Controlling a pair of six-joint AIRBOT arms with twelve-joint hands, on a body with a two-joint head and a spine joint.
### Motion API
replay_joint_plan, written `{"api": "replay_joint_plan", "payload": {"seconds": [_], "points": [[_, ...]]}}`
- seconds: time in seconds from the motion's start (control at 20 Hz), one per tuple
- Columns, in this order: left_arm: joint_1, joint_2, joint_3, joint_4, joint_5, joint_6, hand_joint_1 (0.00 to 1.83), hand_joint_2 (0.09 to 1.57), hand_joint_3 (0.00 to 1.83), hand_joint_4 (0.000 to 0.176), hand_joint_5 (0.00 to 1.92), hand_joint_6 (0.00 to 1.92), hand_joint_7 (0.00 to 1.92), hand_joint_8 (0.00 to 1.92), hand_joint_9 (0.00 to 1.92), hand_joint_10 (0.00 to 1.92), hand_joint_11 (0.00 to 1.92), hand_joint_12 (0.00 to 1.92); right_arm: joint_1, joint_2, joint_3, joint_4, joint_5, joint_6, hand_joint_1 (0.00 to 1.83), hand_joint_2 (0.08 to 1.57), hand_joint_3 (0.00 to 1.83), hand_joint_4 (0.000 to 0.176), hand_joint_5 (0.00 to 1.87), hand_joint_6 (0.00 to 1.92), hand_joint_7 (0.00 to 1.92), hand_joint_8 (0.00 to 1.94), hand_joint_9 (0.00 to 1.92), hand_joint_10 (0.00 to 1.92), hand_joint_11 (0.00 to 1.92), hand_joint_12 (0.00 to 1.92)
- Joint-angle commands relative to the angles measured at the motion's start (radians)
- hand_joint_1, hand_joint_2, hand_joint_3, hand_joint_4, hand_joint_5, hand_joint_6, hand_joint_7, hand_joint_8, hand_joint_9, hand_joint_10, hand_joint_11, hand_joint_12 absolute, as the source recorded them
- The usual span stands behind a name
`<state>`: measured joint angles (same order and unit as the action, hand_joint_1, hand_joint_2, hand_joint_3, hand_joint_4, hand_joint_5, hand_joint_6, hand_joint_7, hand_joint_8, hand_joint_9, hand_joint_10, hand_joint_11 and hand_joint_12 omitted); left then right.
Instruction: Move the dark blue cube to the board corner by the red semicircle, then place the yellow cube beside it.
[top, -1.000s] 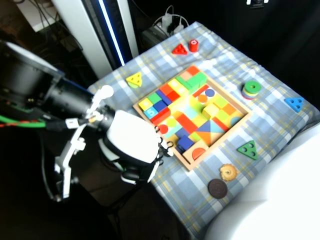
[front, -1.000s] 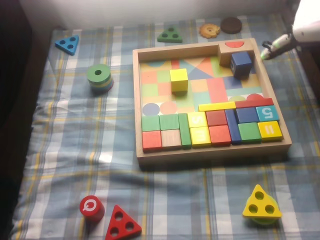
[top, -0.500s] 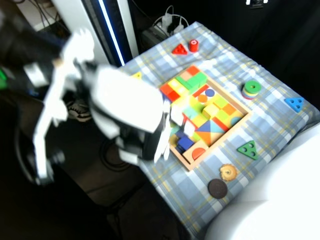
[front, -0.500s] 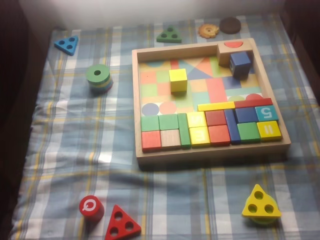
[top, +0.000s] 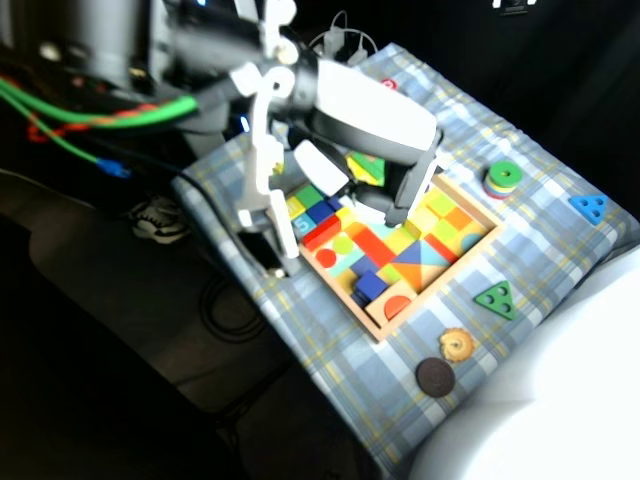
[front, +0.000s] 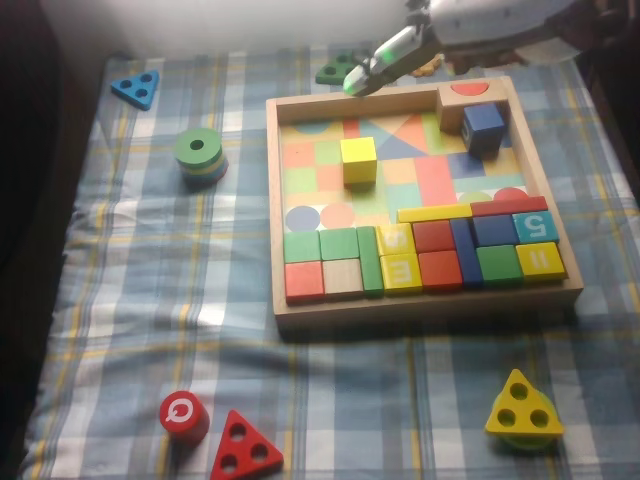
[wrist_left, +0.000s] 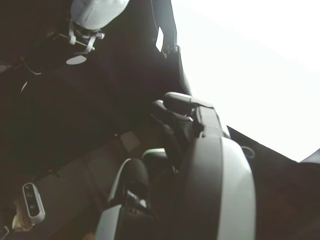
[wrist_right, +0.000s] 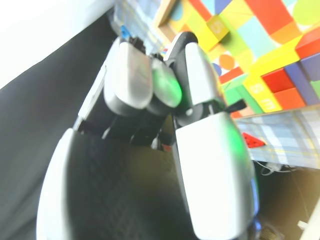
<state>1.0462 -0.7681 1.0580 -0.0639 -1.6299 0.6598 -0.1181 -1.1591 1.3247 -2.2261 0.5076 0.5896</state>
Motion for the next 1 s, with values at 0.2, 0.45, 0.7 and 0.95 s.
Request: {"api": "replay_joint_plan", "payload": {"seconds": [0.2, 0.45, 0.7, 0.95], "points": [[-0.005, 0.004, 0.0, -0.028, -0.105, -0.011, 0.63, 1.41, 0.0, 0.157, 0.4, 1.55, 0.59, 0.01, 0.6, 0.2, 0.29, 1.2, -0.035, -0.037, 0.001, 0.043, -0.074, -0.057, 1.58, 1.2, 0.01, 0.068, 0.31, 0.0, 1.24, 1.94, 1.4, 1.92, 1.43, 1.92], [-0.005, 0.004, 0.0, -0.028, -0.105, -0.011, 0.64, 1.37, 0.0, 0.052, 0.3, 0.51, 0.58, 0.01, 0.62, 0.13, 0.29, 1.17, -0.063, -0.066, 0.032, 0.041, -0.091, -0.065, 1.58, 1.2, 0.0, 0.064, 0.3, 0.0, 1.22, 1.94, 1.4, 1.92, 1.45, 1.92], [-0.005, 0.004, 0.001, -0.028, -0.105, -0.011, 0.58, 1.42, 0.0, 0.088, 0.27, 1.02, 0.62, 0.02, 0.68, 0.09, 0.29, 1.27, -0.084, -0.08, 0.048, 0.011, -0.11, -0.065, 1.53, 1.21, 0.0, 0.064, 0.3, 0.0, 1.19, 1.94, 1.36, 1.92, 1.41, 1.92], [-0.005, 0.003, 0.001, -0.028, -0.105, -0.011, 0.62, 1.45, 0.0, 0.176, 0.4, 1.81, 0.72, 0.03, 0.73, 0.09, 0.3, 1.3, -0.103, -0.096, 0.059, -0.001, -0.113, -0.065, 1.56, 1.19, 0.0, 0.06, 0.3, 0.0, 1.19, 1.94, 1.38, 1.92, 1.43, 1.92]]}}
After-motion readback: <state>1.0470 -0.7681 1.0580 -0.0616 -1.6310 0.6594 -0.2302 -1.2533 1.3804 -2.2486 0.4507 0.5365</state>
